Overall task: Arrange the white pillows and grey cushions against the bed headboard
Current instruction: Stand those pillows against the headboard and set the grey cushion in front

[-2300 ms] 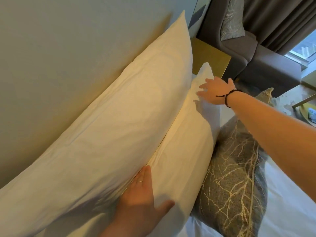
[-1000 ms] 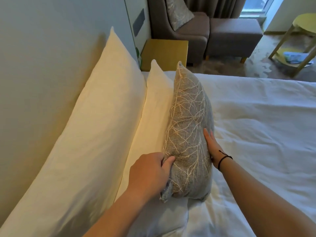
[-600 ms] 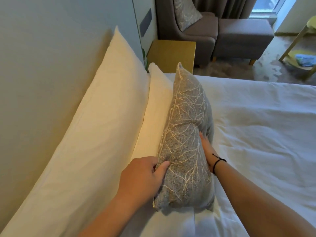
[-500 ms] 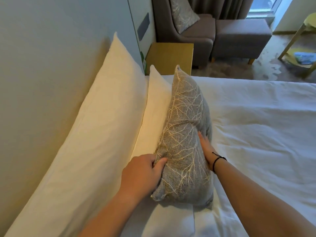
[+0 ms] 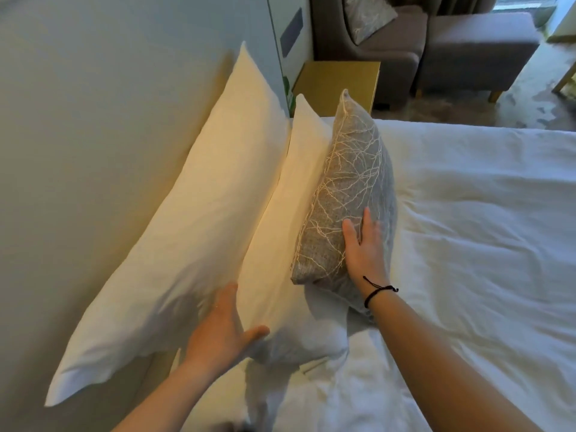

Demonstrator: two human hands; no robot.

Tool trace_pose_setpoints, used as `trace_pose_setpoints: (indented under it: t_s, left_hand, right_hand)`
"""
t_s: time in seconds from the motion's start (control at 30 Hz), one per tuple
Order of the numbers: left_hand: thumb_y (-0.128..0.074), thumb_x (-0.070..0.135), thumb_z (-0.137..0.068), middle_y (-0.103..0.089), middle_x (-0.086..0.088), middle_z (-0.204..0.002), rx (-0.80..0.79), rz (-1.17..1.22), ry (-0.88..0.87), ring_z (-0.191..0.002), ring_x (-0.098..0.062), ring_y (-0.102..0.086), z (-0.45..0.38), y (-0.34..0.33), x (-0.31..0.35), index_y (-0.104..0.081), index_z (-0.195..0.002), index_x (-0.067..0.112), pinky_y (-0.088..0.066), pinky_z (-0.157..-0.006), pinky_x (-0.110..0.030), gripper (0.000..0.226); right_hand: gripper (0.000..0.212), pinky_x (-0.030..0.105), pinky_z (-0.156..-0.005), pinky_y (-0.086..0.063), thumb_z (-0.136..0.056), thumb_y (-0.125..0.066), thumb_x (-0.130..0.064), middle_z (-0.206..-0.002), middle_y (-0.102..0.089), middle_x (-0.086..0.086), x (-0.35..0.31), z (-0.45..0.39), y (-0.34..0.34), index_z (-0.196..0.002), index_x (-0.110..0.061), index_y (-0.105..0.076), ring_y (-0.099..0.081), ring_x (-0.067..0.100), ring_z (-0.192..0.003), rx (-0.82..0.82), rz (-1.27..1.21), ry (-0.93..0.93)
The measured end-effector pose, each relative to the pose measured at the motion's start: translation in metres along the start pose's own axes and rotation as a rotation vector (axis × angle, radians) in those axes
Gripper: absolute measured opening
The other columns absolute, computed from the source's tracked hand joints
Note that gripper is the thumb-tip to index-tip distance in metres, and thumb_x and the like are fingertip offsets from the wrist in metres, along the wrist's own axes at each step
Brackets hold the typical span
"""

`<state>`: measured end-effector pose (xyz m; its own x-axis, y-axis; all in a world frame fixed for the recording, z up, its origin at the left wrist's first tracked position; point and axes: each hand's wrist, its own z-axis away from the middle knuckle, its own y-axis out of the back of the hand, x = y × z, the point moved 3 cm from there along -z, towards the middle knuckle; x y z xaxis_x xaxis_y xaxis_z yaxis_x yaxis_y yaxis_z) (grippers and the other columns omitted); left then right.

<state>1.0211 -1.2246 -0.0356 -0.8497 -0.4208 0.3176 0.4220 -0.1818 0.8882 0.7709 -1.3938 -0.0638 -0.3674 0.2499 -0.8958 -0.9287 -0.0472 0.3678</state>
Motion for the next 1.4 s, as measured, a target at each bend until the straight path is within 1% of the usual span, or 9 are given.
trace_pose_setpoints:
  t_s: [0.07, 0.17, 0.4, 0.93, 1.07, 1.2, 1.23, 1.33, 1.4]
  left_hand:
    - [-0.072, 0.073, -0.057, -0.059, 0.022, -0.110, -0.097, 0.041, 0.022, -0.101, -0.015, -0.062, 0.016, -0.003, -0.020, -0.038, -0.131, 0.049, -0.046, -0.064, -0.031, 0.084]
    - [-0.072, 0.055, -0.073, -0.067, 0.015, -0.080, -0.162, 0.004, 0.036, -0.082, -0.016, -0.066, 0.032, 0.006, -0.039, -0.063, -0.080, 0.040, -0.049, -0.062, -0.031, 0.018]
    - [-0.068, 0.046, -0.085, -0.047, 0.003, -0.053, -0.121, -0.157, -0.108, -0.053, -0.013, -0.047, 0.037, 0.040, -0.064, -0.042, -0.055, 0.017, -0.026, -0.047, -0.031, 0.049]
    - [-0.058, 0.054, -0.087, -0.063, 0.007, -0.062, -0.027, 0.103, -0.190, -0.058, -0.006, -0.058, 0.082, 0.058, -0.111, -0.058, -0.066, 0.027, -0.048, -0.051, -0.030, 0.034]
    - [-0.060, 0.053, -0.087, -0.062, 0.010, -0.063, 0.007, 0.163, -0.209, -0.061, -0.005, -0.058, 0.090, 0.066, -0.112, -0.060, -0.068, 0.030, -0.044, -0.051, -0.027, 0.030]
    - [-0.072, 0.045, -0.079, -0.059, 0.009, -0.086, 0.497, 0.013, -0.256, -0.078, -0.019, -0.058, 0.105, 0.109, -0.127, -0.061, -0.087, 0.030, -0.046, -0.056, -0.030, 0.020]
    - [-0.077, 0.043, -0.073, -0.060, 0.003, -0.096, 0.580, -0.066, -0.233, -0.086, -0.025, -0.057, 0.107, 0.120, -0.136, -0.061, -0.100, 0.030, -0.049, -0.060, -0.034, 0.033]
    - [-0.080, 0.034, -0.074, -0.062, -0.011, -0.110, 0.457, -0.136, -0.061, -0.095, -0.035, -0.056, 0.103, 0.143, -0.166, -0.051, -0.125, 0.024, -0.050, -0.068, -0.041, 0.059]
    - [-0.066, 0.024, -0.087, -0.066, -0.011, -0.097, 0.352, -0.079, 0.021, -0.078, -0.030, -0.058, 0.099, 0.146, -0.182, -0.056, -0.111, 0.019, -0.045, -0.060, -0.036, 0.026]
  right_hand:
    - [0.085, 0.049, -0.116, -0.011, -0.077, -0.036, -0.085, -0.163, 0.004, -0.002, -0.009, 0.017, -0.004, -0.147, -0.051, -0.001, -0.002, 0.020, -0.149, -0.020, 0.046, 0.044]
    - [0.094, 0.055, -0.118, -0.011, -0.072, -0.041, -0.087, -0.163, 0.008, -0.001, -0.018, 0.035, -0.010, -0.146, -0.051, 0.004, 0.001, 0.024, -0.149, -0.024, 0.099, 0.074]
    - [0.102, 0.054, -0.117, -0.015, -0.065, -0.040, -0.093, -0.163, 0.003, 0.003, -0.021, 0.041, -0.016, -0.147, -0.049, 0.002, -0.004, 0.027, -0.149, 0.004, 0.147, 0.026]
    - [0.090, 0.054, -0.113, -0.030, -0.086, -0.056, -0.061, -0.161, -0.016, 0.004, -0.052, 0.106, -0.009, -0.153, -0.036, -0.002, -0.024, 0.029, -0.144, -0.080, 0.109, -0.131]
    - [0.087, 0.044, -0.099, -0.039, -0.088, -0.062, -0.053, -0.161, -0.016, 0.001, -0.053, 0.147, -0.003, -0.153, -0.038, -0.006, -0.036, 0.028, -0.135, -0.094, 0.024, -0.150]
    - [0.074, 0.050, -0.105, -0.041, -0.087, -0.065, -0.049, -0.152, -0.038, 0.007, -0.044, 0.185, 0.013, -0.149, -0.034, -0.028, -0.043, 0.028, -0.132, -0.032, -0.063, -0.175]
    - [0.070, 0.052, -0.105, -0.042, -0.086, -0.066, -0.048, -0.148, -0.043, 0.008, -0.041, 0.195, 0.017, -0.147, -0.032, -0.034, -0.046, 0.028, -0.130, -0.013, -0.082, -0.178]
    - [0.061, 0.049, -0.096, -0.049, -0.088, -0.066, -0.043, -0.135, -0.056, 0.007, -0.042, 0.224, 0.020, -0.142, -0.027, -0.043, -0.058, 0.024, -0.114, 0.018, -0.112, -0.147]
    - [0.057, 0.042, -0.086, -0.052, -0.090, -0.065, -0.039, -0.125, -0.061, 0.005, -0.050, 0.239, 0.017, -0.141, -0.026, -0.044, -0.062, 0.019, -0.102, 0.018, -0.130, -0.106]
